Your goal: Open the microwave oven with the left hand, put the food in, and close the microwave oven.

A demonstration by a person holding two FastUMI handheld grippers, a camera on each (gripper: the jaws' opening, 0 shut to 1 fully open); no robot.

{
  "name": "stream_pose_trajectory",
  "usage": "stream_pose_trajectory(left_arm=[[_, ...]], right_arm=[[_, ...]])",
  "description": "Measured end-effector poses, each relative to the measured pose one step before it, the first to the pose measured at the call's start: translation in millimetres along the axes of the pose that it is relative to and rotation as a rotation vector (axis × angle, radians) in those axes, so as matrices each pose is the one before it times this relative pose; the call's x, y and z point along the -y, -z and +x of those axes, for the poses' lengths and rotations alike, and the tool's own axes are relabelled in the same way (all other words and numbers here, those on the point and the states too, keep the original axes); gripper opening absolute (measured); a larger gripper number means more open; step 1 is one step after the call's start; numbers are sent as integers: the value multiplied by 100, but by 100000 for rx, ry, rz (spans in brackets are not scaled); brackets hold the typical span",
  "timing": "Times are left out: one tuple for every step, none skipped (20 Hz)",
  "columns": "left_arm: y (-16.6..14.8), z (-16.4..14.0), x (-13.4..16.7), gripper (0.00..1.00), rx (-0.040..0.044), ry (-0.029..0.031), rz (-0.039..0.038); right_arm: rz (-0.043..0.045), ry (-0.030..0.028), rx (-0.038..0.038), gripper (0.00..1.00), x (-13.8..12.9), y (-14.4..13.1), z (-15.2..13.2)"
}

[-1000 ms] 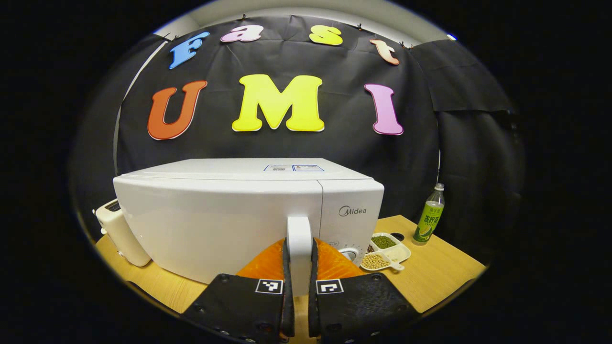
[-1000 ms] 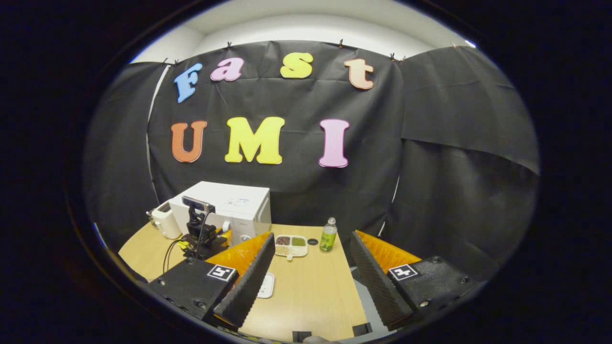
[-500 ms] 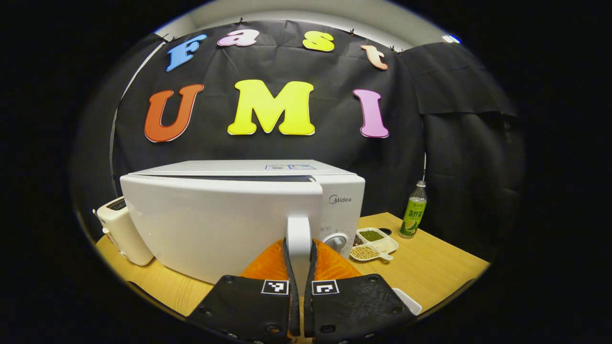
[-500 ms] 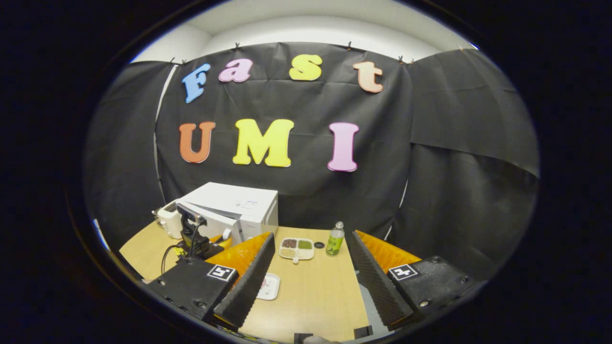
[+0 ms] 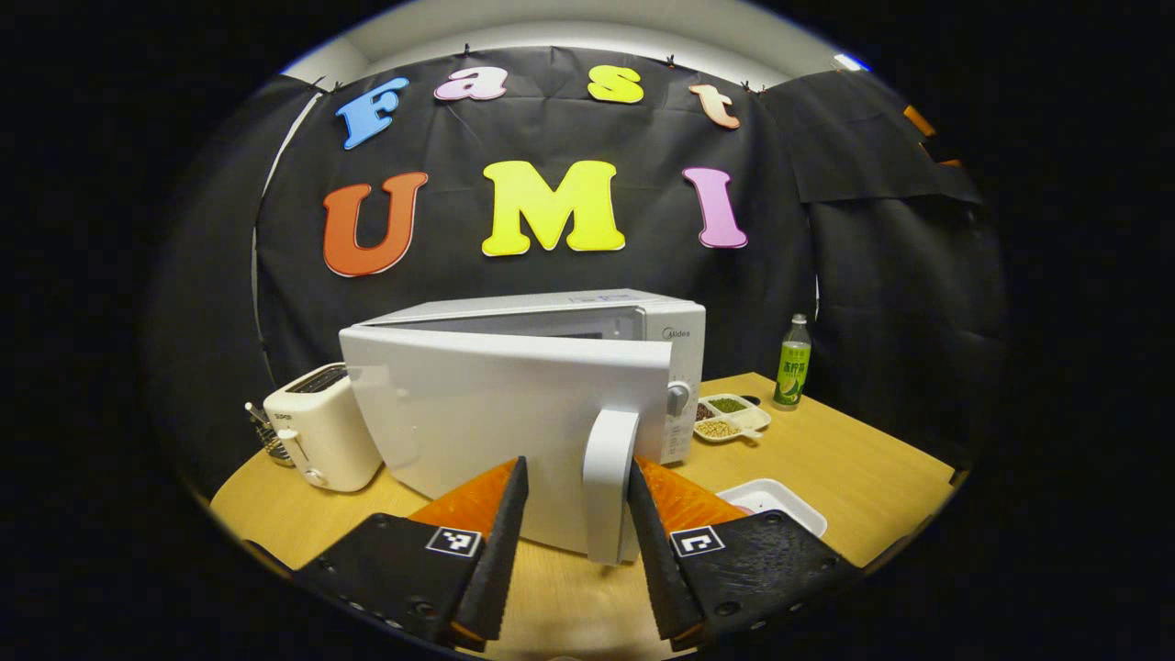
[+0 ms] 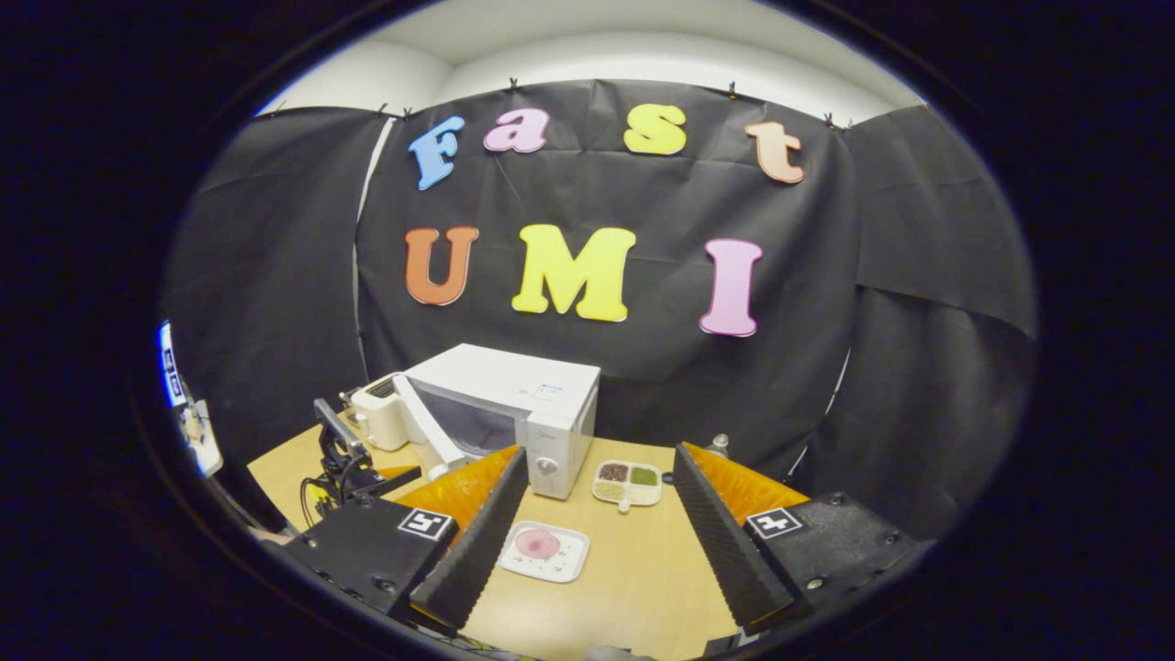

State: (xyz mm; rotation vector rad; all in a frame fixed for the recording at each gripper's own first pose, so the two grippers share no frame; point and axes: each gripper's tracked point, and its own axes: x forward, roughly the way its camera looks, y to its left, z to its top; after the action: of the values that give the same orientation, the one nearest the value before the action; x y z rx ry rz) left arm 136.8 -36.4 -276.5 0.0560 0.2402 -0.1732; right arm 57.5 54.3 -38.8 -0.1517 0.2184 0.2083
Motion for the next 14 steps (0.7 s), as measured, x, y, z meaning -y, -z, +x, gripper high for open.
stream_pose_trajectory(left_arm=[[226, -716, -743, 65, -722, -1349, -376], [81, -694, -816, 69, -193, -1152, -771], [143, -562, -993, 68, -168, -2136, -823], [32, -445, -777, 74, 230, -650, -1256], [448, -707, -470, 98, -1156, -102, -1398], [173, -736, -580, 89, -343, -366, -823], [162, -694, -543, 89, -331, -839, 52], [69, -646, -622, 98, 12, -850, 339], [163, -575, -759, 98, -271, -975, 323], [183, -553, -703, 98, -432, -792, -184], [187, -583, -813, 98, -480, -910, -108], [185, -561, -812, 98, -122, -944, 169], [178, -641, -971, 98, -405, -1131, -103], [222, -570, -1002, 97, -497, -1539, 75]], right_arm=[[289, -1125, -81, 93, -557, 149, -10], [371, -1067, -54, 100, -531, -16, -20], [614, -1114, -420, 100, -599, 207, -3], [866, -1025, 43, 100, -522, 100, -55], [615, -900, -203, 93, -436, 75, -85], [147, -536, -237, 93, -408, 74, -23], [-88, -659, -141, 93, -508, 181, 42], [252, -569, -28, 93, -438, 101, -58], [380, -925, -144, 93, -526, 149, 46], [426, -635, -193, 93, -535, 195, 57], [65, -488, 47, 93, -480, 219, 31], [-617, -205, 132, 92, -425, 249, -2], [-1064, -231, -288, 92, -467, 506, 37], [-629, -678, -678, 100, -584, 521, 118]])
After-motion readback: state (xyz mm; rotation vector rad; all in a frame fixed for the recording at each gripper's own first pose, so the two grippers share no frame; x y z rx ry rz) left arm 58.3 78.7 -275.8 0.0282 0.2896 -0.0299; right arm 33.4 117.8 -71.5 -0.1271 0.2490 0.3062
